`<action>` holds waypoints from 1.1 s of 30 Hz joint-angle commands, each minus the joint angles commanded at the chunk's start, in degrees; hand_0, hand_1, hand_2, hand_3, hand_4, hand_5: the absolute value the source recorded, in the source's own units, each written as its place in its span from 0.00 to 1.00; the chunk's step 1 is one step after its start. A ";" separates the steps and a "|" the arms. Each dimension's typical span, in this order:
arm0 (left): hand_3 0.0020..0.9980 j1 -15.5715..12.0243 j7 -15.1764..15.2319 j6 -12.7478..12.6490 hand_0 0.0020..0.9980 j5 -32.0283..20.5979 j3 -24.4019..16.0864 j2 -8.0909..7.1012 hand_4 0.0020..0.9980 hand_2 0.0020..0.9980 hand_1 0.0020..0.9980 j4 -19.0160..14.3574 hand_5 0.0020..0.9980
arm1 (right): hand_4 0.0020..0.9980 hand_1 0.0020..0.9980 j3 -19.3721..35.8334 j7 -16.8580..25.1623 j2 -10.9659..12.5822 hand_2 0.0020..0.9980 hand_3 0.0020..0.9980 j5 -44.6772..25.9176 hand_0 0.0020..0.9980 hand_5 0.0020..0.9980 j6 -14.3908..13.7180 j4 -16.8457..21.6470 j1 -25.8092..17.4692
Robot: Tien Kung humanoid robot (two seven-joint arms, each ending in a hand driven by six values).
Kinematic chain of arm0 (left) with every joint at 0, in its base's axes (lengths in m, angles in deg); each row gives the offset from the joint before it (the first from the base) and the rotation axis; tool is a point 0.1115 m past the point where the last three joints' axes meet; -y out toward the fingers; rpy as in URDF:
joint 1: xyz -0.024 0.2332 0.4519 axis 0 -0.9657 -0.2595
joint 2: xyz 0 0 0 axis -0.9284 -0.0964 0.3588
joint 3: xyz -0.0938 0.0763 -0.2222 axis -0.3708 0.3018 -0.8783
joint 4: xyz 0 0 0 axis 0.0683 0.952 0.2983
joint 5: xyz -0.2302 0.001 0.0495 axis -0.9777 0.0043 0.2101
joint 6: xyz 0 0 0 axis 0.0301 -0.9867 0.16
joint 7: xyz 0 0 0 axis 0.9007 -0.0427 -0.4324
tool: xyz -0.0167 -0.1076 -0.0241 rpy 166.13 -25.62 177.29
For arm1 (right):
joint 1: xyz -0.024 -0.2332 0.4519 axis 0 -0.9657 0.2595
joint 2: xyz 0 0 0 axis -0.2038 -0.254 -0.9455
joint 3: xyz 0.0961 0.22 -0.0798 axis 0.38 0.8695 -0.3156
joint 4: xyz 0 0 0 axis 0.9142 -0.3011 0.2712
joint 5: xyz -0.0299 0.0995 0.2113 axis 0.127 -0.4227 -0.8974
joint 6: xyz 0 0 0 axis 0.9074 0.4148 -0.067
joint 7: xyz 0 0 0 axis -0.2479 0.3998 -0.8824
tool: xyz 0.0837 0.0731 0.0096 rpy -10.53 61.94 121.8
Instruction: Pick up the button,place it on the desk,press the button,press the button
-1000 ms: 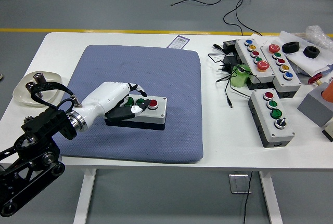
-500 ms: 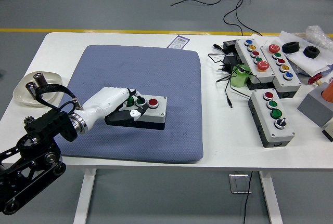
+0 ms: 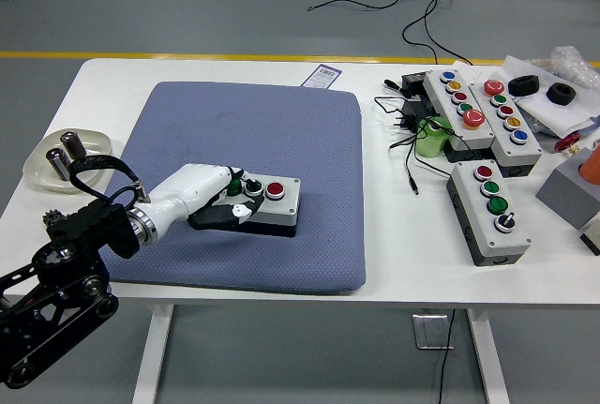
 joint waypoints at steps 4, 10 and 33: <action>0.66 0.07 1.19 -3.49 0.00 -0.68 0.18 -0.10 0.59 0.00 0.00 -0.26 1.00 | 0.30 0.66 -0.03 0.00 0.01 0.71 0.62 -0.05 0.52 0.15 -0.01 0.00 0.02; 0.66 0.59 3.34 -7.16 0.00 -2.30 1.40 0.28 0.58 0.00 0.00 -1.19 1.00 | 0.30 0.66 -0.09 0.01 0.01 0.71 0.62 -0.11 0.52 0.15 -0.02 0.00 0.00; 0.66 2.12 1.90 -4.26 0.00 -1.68 4.20 2.37 0.58 0.00 0.00 2.86 1.00 | 0.30 0.66 -0.56 -0.10 0.02 0.71 0.62 -0.34 0.52 0.15 0.00 0.00 0.09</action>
